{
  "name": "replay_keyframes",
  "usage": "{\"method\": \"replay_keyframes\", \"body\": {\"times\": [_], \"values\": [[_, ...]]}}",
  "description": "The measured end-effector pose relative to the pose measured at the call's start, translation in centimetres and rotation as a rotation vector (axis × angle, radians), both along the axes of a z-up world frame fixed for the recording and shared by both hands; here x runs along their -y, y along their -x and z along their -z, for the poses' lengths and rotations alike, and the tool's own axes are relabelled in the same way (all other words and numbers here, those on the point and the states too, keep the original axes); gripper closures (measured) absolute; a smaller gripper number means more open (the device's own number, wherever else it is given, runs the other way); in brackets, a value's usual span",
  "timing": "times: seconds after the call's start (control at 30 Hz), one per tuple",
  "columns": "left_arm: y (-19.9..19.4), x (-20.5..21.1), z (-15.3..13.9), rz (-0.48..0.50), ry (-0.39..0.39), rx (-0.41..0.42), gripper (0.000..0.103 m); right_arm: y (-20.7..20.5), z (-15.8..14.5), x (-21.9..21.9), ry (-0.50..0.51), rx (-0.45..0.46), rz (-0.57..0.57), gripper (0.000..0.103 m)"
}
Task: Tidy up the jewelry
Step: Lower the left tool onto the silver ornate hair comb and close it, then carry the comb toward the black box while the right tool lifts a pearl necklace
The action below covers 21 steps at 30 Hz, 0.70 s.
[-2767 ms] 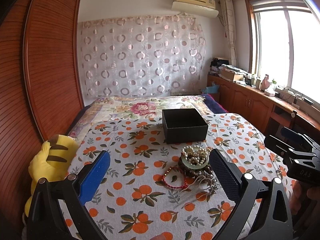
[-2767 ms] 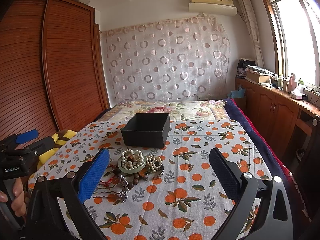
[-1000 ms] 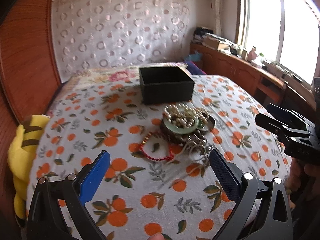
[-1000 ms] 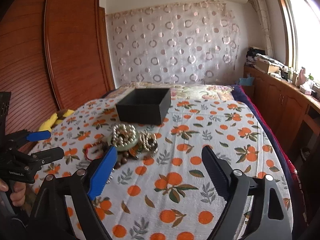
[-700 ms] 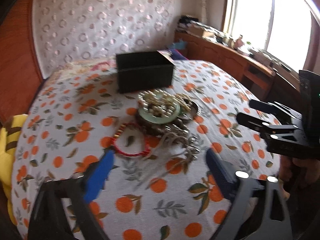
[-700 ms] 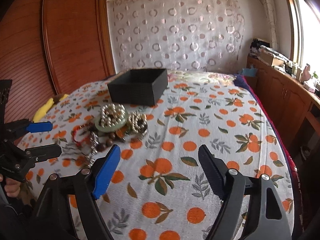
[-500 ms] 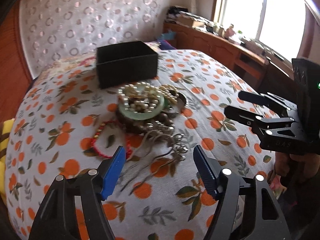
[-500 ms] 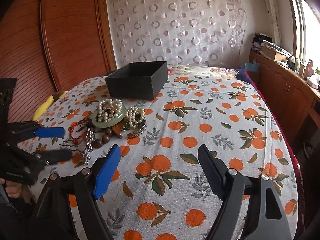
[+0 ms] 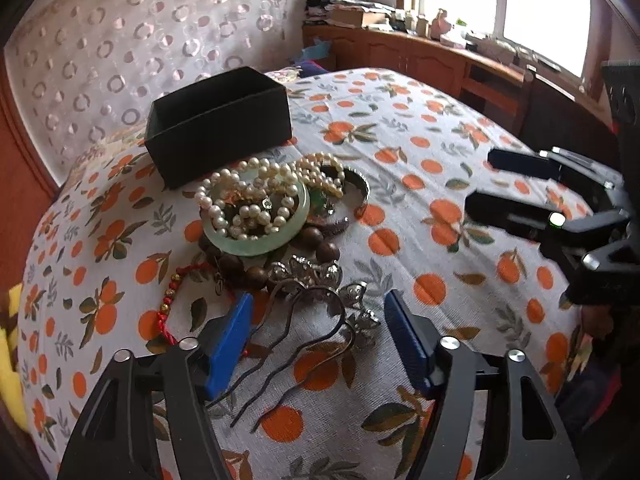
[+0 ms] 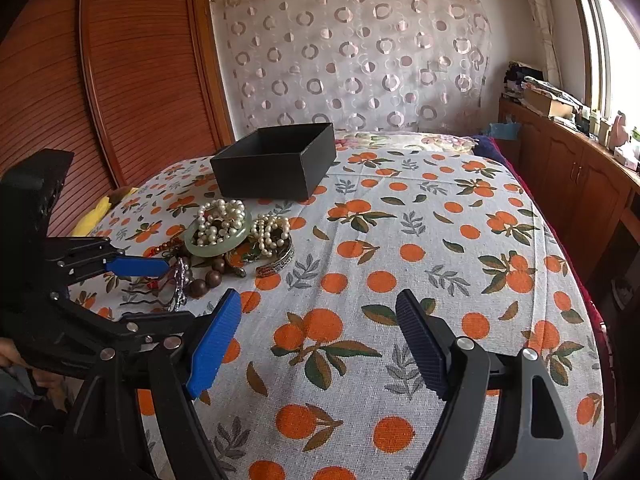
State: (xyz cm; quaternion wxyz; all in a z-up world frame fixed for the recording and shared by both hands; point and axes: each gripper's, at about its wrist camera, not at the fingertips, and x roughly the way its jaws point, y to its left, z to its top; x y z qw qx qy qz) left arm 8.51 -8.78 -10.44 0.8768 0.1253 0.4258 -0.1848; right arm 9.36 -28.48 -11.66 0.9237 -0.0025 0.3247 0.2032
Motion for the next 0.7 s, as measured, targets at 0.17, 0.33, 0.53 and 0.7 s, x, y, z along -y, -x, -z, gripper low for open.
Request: {"method": "replay_keyframes", "body": {"times": [0.17,0.33,0.53,0.7], "values": [[0.6,-0.5,-0.4,-0.004,0.009,0.027,0.050,0.0,0.0,0.0,0.011,0.003,0.000,0.022],[1.0,-2.0,-1.6,-0.041,0.065,0.054,0.051,0.2,-0.1,-0.7,0.046,0.005,0.001,0.022],[1.8,-4.0,-4.0,-0.084,0.129,0.114,0.051,-0.6,-0.7,-2.1,0.023,-0.018,-0.058,0.026],[1.6,-5.2,-4.8,-0.110,0.136,0.134,0.051,-2.0,-2.4,-4.3,0.017,-0.006,-0.115,0.043]]}}
